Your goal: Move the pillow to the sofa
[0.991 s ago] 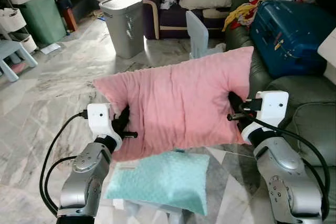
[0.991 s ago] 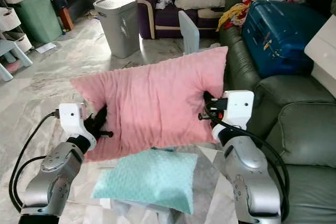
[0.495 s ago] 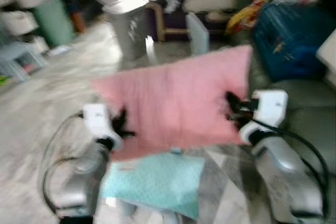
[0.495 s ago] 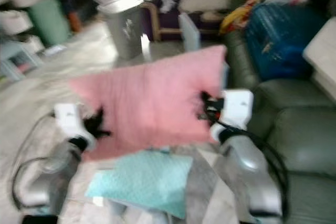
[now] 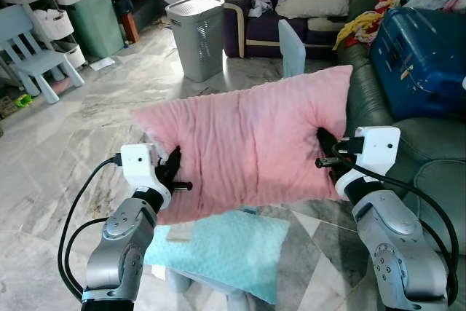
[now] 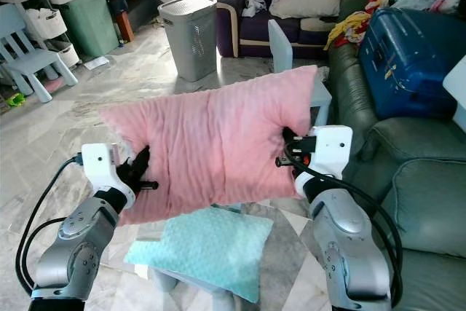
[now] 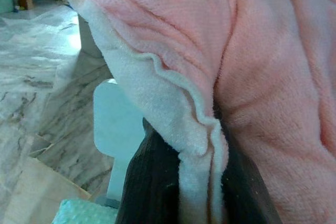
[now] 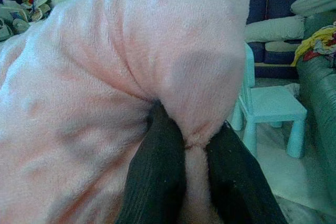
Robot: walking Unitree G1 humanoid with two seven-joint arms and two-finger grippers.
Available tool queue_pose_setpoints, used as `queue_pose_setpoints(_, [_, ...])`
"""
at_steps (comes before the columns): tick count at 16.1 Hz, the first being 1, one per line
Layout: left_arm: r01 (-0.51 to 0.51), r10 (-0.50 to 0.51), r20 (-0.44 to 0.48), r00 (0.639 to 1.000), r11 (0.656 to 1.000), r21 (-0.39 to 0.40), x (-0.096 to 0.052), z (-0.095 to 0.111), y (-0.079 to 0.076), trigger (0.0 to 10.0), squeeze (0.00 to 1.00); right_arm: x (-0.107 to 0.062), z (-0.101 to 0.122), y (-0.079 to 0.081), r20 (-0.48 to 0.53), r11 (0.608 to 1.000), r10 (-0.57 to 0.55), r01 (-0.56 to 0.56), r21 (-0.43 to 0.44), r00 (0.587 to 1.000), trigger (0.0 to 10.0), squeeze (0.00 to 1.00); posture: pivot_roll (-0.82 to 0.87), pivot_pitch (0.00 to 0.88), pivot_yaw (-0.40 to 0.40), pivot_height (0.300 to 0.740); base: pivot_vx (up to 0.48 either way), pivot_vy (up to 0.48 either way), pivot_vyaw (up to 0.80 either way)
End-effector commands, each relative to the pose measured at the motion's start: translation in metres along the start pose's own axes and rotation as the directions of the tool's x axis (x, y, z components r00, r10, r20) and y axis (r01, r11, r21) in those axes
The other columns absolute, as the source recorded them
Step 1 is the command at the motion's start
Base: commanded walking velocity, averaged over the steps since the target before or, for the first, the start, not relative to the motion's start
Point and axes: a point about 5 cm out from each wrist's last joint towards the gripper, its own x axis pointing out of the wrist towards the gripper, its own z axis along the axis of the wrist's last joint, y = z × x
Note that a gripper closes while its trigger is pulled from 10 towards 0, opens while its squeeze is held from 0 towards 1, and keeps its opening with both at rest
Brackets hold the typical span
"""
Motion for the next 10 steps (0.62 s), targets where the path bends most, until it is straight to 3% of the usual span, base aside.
queue_pose_setpoints(1, [-0.023,0.023,0.008,1.0,1.0,-0.002,-0.0001,0.0038,0.0032,10.0,0.0,0.0012,0.01,0.0034,0.039,1.0,0.014,-0.014,-0.007,0.999,10.0,0.0,-0.19,0.0,0.051,0.74,0.0,0.0,0.0])
queue_pose_setpoints(10, [-0.015,0.015,0.007,1.0,1.0,-0.015,0.0017,0.0039,0.0,10.0,0.0,0.0006,0.0097,0.0022,0.034,1.0,0.01,-0.01,-0.01,0.999,10.0,0.0,-0.19,0.0,0.049,0.74,0.0,0.0,0.0])
